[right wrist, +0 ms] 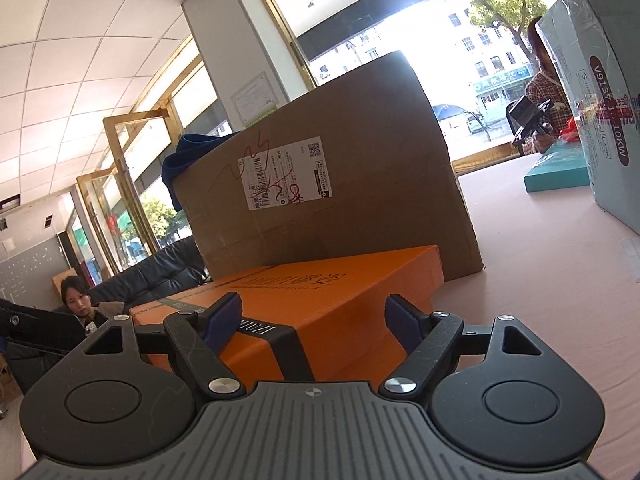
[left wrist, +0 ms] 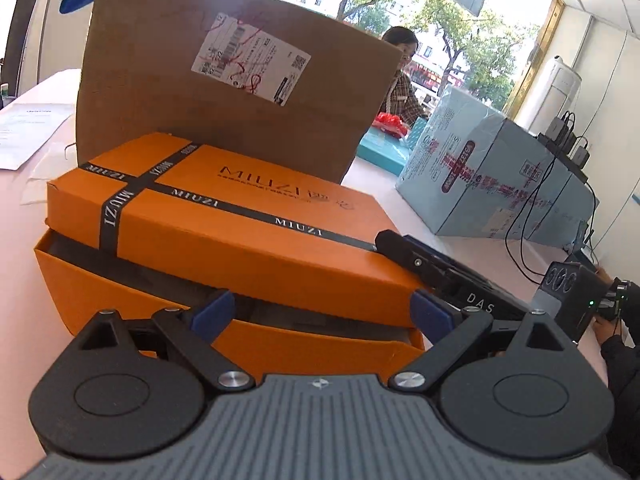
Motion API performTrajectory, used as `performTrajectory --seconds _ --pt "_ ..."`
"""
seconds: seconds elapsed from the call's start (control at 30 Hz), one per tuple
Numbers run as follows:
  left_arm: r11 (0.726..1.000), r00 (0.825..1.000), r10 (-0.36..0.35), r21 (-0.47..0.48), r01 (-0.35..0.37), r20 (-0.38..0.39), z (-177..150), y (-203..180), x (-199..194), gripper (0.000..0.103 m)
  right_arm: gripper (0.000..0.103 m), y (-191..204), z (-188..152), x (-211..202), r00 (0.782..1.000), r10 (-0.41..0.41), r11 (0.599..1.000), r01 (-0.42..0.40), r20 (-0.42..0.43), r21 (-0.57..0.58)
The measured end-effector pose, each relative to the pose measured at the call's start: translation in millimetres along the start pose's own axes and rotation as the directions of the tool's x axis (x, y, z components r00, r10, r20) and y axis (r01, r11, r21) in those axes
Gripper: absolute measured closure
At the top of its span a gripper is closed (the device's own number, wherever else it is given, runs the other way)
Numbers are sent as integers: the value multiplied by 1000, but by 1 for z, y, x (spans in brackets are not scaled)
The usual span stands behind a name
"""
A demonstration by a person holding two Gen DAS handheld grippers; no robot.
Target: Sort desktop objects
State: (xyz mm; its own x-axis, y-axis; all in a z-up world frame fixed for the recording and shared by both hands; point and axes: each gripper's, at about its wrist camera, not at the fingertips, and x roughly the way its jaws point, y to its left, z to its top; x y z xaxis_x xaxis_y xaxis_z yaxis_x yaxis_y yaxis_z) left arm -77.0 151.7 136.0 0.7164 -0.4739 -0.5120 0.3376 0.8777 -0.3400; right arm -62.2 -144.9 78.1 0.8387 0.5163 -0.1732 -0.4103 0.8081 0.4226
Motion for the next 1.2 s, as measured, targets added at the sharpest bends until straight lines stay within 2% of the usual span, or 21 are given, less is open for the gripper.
performTrajectory --seconds 0.07,0.13,0.17,0.2,0.23,0.27,0.3,0.4,0.43,0.53,0.67,0.73,0.77,0.8,1.0,1.2 --pt "998 995 60 -2 -60 86 9 9 -20 8 25 -5 0 1 1000 14 998 -13 -14 56" --pt "988 973 152 -8 -153 172 19 22 -35 0 21 -11 0 2 999 33 992 -29 -31 123" --pt "976 954 215 -18 -216 210 24 32 -38 0 21 -14 0 2 998 40 988 -33 -39 152" --pt "957 927 286 -33 -287 244 30 42 -40 0 19 -16 0 3 998 42 986 -34 -45 164" --pt "936 900 350 -54 -349 259 35 54 -39 0 18 -16 0 3 998 44 984 -34 -50 173" --pt "919 885 394 -81 -386 246 41 68 -33 0 17 -17 1 4 997 45 983 -34 -55 181" --pt "915 895 403 -114 -387 192 48 87 -24 0 13 -17 1 4 997 51 982 -38 -66 187" --pt "924 946 322 -230 -306 35 59 128 5 0 7 -16 2 5 993 85 976 -66 -85 206" --pt "920 951 309 -255 -297 7 61 136 13 0 5 -16 1 5 990 106 973 -85 -93 213" --pt "912 954 298 -285 -295 -33 65 150 35 0 5 -15 0 7 987 118 971 -91 -113 222" --pt "929 963 267 -253 -268 -40 65 145 55 1 6 -14 -2 5 997 27 976 -9 -78 219" --pt "936 966 255 -242 -256 -37 65 140 60 1 16 -17 -2 6 996 60 972 -41 -73 233" --pt "941 969 245 -230 -248 -39 65 135 64 2 17 -17 -3 7 995 64 968 -44 -71 247" --pt "947 973 229 -220 -233 -41 65 131 66 6 22 -17 -3 6 997 51 968 -35 -61 247" --pt "956 975 217 -196 -220 -37 62 124 60 7 32 -24 -4 2 998 49 955 -35 -40 294" --pt "958 976 215 -187 -216 -27 58 122 46 7 32 -15 -5 -5 998 60 953 -49 -28 298"
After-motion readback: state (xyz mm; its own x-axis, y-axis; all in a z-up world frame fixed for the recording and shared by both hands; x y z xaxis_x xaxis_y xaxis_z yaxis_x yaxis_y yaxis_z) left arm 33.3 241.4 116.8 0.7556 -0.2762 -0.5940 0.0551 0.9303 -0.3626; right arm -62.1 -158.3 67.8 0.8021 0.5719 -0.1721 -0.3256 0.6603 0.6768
